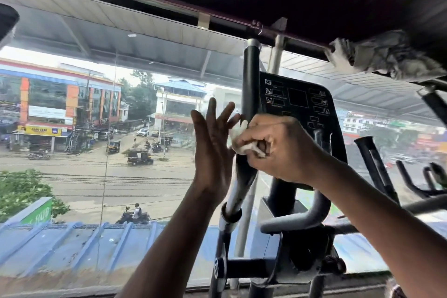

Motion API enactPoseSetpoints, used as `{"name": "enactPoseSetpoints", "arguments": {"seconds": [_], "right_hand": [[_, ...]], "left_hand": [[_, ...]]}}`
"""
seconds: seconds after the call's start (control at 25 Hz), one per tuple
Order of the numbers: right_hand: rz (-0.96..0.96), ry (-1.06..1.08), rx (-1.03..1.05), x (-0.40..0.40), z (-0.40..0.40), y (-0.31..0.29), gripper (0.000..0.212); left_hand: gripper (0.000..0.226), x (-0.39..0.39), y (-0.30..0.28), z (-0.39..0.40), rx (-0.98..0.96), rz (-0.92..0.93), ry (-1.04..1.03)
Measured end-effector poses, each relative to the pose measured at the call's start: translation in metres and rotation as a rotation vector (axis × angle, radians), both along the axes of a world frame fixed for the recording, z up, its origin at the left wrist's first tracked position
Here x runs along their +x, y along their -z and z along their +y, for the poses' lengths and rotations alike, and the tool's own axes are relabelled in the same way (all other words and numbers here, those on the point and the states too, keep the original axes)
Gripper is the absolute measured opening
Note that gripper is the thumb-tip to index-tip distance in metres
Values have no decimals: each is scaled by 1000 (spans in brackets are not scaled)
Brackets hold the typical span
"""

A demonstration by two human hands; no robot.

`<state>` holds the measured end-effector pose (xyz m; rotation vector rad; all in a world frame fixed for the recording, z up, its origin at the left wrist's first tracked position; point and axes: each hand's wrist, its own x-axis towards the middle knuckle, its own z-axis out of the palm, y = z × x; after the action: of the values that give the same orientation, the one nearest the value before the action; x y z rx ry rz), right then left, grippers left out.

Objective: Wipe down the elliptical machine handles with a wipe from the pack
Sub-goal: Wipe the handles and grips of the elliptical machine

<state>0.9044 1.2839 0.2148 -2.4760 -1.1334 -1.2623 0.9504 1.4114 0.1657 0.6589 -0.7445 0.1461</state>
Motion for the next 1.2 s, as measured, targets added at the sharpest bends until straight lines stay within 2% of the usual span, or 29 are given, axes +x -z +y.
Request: {"name": "enactPoseSetpoints", "arguments": {"seconds": [0.08,0.24,0.32,0.44,0.6,0.68,0.76,0.84,1.04,1.12,1.2], "right_hand": [[46,53,-33,5,4,-15,22],[-30,363,82,32,27,-52,24],[-32,394,-47,25,31,-45,17],[83,374,-248,2,28,-39,16],[15,548,-15,38,32,-85,25],[27,622,7,43,35,-89,24],[69,611,-92,28,38,-77,19],[124,575,-107,17,36,-65,19],[-86,687,163,70,27,-107,26],[-84,643,215,77,25,-104,23],[-26,585,173,62,26,-90,15]], "left_hand": [[80,12,-15,0,14,82,27],[81,29,-38,-10,28,247,93],[80,39,-41,-10,35,273,139],[72,53,-46,-8,24,280,215],[76,60,-62,-14,39,244,290],[76,65,-69,-16,57,233,300],[73,74,-73,-16,33,249,327],[75,82,-78,-16,14,249,355],[69,84,-90,-23,11,235,339],[68,89,-94,-24,-2,236,313],[67,100,-100,-23,-36,245,314]]}}
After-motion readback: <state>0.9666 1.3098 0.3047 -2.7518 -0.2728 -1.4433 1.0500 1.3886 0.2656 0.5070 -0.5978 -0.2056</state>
